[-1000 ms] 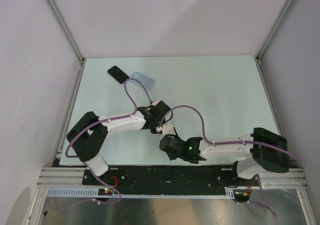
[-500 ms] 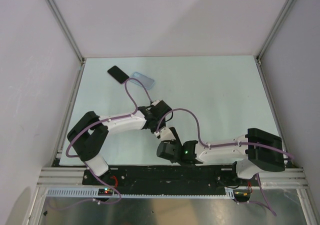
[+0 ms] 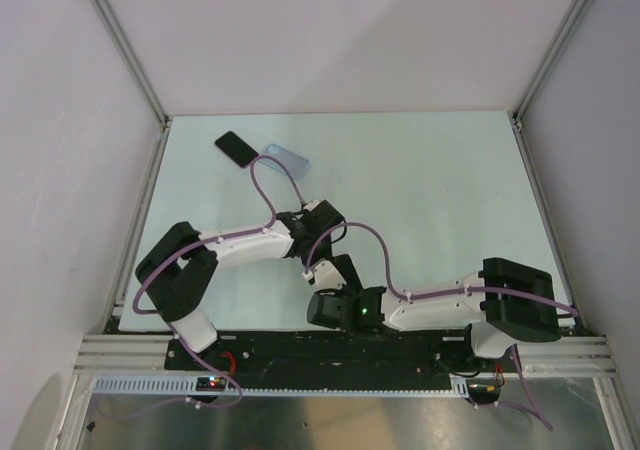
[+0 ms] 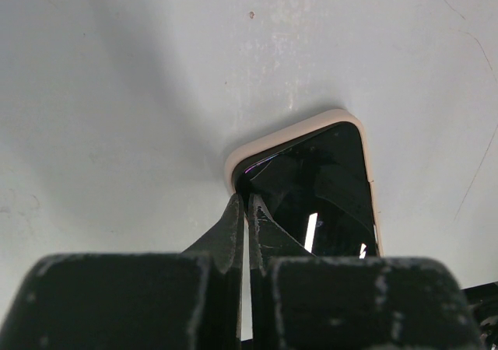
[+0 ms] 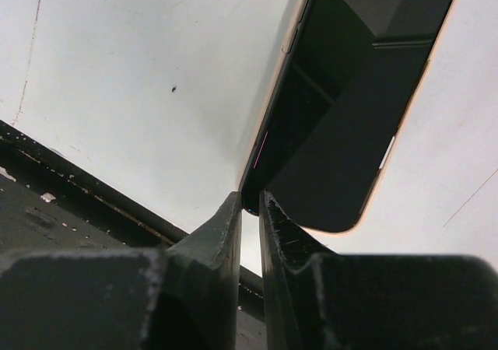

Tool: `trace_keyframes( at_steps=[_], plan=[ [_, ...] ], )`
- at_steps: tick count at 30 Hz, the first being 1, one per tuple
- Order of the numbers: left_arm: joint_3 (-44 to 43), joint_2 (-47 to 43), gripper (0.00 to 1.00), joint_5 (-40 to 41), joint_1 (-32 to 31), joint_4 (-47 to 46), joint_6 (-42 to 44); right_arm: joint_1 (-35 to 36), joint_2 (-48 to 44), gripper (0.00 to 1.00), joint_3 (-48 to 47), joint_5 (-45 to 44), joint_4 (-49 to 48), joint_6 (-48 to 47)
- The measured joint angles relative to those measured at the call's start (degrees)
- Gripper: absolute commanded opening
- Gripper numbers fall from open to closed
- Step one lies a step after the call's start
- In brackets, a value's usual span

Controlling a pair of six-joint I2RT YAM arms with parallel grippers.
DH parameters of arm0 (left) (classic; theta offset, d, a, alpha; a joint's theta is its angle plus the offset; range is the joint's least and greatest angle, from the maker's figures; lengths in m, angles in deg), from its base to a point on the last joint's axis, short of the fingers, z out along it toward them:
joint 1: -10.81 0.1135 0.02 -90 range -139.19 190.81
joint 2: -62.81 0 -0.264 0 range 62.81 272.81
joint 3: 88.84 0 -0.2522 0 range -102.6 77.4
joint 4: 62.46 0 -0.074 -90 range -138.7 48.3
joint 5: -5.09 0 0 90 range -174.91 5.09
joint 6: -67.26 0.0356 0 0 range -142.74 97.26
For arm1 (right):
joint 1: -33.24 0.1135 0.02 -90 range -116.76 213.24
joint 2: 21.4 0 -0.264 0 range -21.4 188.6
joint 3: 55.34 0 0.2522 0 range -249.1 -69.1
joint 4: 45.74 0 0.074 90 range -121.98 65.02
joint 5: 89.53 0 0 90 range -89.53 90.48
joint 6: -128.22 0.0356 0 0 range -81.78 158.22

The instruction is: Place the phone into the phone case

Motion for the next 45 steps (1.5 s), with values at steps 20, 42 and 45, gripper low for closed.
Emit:
trace_keyframes(
  at_steps=[20, 42, 45],
  plan=[
    [-0.92, 1.18, 0.00, -0.07, 0.00, 1.01, 0.07, 1.27, 2.54, 0.07, -1.75, -2.21, 1.66, 0.87],
    [-1.99, 2.34, 0.00, -0.26, 0.02, 2.03, 0.52, 1.38, 4.35, 0.02, -0.94, -3.72, -0.81, 2.67],
    [-1.88, 2.45, 0.00, -0.44, 0.04, 1.84, 0.50, 1.01, 5.01, 0.01, -0.96, -4.57, -3.28, 3.13]
  ],
)
